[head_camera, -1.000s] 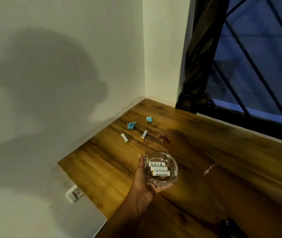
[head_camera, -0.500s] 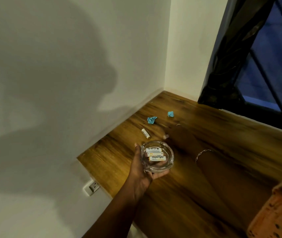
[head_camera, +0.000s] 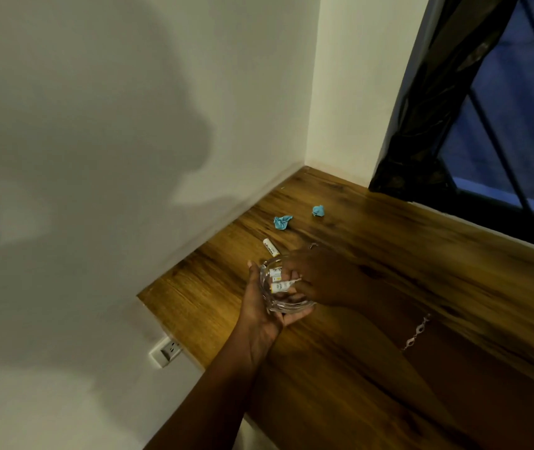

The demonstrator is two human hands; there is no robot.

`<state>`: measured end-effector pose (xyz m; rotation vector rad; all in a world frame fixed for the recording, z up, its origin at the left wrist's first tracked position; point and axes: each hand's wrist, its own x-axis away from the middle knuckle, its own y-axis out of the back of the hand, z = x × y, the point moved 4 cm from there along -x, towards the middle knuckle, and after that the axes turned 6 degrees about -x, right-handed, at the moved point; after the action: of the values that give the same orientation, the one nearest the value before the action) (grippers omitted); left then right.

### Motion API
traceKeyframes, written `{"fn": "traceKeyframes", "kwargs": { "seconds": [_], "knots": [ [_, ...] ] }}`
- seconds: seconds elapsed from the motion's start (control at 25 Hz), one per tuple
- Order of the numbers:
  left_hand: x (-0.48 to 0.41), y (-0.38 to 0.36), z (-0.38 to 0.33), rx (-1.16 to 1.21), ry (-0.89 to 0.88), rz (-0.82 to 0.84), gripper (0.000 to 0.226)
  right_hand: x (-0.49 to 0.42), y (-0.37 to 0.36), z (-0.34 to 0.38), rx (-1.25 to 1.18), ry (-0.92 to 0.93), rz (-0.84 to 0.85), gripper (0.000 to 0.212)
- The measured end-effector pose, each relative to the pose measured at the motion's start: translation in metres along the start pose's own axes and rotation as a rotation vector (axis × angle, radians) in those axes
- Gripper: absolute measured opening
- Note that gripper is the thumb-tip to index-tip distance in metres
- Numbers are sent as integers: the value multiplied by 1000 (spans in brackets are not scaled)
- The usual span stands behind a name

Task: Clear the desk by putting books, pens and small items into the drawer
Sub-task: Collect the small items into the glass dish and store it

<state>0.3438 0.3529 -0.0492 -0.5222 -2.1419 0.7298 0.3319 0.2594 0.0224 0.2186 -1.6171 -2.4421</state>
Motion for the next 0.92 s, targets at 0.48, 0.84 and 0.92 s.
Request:
{"fn": "traceKeyframes", "kwargs": {
  "seconds": [0.48,0.84,0.92],
  "knots": [
    [3,18,-9,-39,-5,-16,74,-84,-23,-41,-61,-115,83,38],
    [7,28,-9,-55,7,-30,72,-81,-28,-42,-103,-263,-161,12],
    [6,28,-7,-40,8,-31,71,-70,-16,-44,-195,-360,-241,7]
  ]
}}
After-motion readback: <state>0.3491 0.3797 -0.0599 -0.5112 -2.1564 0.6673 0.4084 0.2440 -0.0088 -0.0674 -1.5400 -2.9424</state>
